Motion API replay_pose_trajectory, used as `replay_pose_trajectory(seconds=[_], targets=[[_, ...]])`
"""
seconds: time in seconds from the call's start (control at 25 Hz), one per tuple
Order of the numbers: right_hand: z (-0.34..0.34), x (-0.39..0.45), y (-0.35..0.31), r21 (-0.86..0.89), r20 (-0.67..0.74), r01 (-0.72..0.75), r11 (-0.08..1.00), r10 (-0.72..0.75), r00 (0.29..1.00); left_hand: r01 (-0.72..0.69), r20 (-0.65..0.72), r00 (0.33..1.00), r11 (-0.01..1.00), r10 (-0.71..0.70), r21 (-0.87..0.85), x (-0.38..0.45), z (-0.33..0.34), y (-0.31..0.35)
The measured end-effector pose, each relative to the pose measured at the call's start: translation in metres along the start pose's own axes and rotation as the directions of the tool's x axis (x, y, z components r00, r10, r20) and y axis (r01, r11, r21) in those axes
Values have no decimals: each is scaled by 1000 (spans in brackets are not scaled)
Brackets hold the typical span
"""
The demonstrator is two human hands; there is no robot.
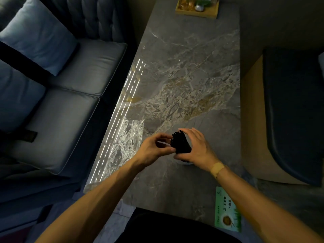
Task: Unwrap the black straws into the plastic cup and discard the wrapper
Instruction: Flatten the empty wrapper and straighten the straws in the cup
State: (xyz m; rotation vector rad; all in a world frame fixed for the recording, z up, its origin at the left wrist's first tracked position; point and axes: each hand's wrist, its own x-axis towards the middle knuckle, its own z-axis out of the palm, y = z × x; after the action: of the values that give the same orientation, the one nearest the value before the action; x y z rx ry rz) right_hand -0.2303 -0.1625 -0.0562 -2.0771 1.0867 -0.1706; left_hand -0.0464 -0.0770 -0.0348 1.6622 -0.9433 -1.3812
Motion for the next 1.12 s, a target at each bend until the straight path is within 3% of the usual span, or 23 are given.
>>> replay_pose_trajectory(seconds=[0.16, 0.44, 0.72, 1.0, 1.12], targets=[[-4, -10, 13, 61, 4, -22, 998, 22, 1000, -14, 61, 998, 1000, 13, 20, -5, -7, -6], [5, -7, 8, 60, -181, 26, 998, -15, 983, -112, -40, 992, 983, 119, 147, -3, 4, -4], [3, -7, 10, 39, -141, 40, 998, -34, 989, -106, -95, 988, 981, 122, 165, 0, 6, -9], [-3, -12, 10, 27, -83, 20, 999, -18, 996, -70, -62, 995, 980, 83, 185, -5, 0, -15], [-13, -19, 3, 14, -150, 8, 1000, -6, 989, -55, -50, 996, 972, 68, 229, -13, -15, -17]])
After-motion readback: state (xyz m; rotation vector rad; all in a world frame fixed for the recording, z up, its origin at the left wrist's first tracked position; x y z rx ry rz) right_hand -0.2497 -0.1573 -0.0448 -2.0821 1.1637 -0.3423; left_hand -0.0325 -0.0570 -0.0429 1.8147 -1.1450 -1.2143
